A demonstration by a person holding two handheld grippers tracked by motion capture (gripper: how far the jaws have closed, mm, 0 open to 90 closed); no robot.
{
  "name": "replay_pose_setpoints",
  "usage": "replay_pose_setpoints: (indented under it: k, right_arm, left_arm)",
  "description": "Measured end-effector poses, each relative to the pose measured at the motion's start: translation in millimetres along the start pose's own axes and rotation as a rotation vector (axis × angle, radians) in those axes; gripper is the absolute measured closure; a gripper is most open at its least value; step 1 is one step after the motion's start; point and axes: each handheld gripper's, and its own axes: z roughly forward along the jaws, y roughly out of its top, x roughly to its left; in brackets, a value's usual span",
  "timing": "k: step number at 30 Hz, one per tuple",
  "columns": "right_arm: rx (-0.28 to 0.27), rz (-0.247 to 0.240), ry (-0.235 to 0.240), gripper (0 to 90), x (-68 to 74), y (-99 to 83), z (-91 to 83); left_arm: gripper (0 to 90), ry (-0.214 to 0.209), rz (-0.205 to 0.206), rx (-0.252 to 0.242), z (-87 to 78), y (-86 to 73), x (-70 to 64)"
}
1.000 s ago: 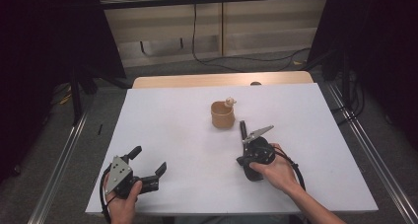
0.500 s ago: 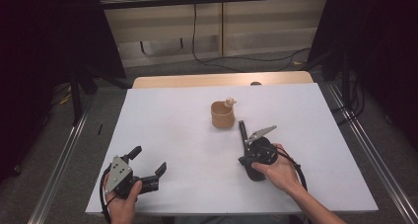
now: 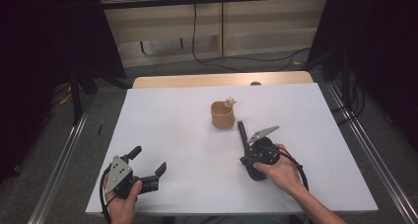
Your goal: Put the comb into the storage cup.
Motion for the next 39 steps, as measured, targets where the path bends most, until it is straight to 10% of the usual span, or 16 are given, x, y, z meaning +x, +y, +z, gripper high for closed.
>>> replay_pose_setpoints:
  k: [12, 20, 30, 39]
  right_arm:
    - [-0.121, 0.003, 0.023, 87.6, -4.2, 2.1, -15.0]
    - [-0.183, -0.007, 0.014, 65.2, -7.2, 5.1, -23.7]
    - [-0.207, 0.007, -0.051, 16.2, -9.6, 11.7, -24.5]
    - [-0.219, 0.030, -0.140, 11.9, -15.0, 19.2, -23.0]
  left_arm:
    - [2.6, 0.001, 0.000, -0.004, -0.2, 0.2, 0.4]
    - [2.6, -0.004, 0.006, 0.002, 0.3, 0.0, 0.4]
    - [2.6, -0.003, 0.004, 0.003, 0.6, 0.0, 0.3]
    - [2.6, -0.001, 0.004, -0.001, 0.1, 0.5, 1.0]
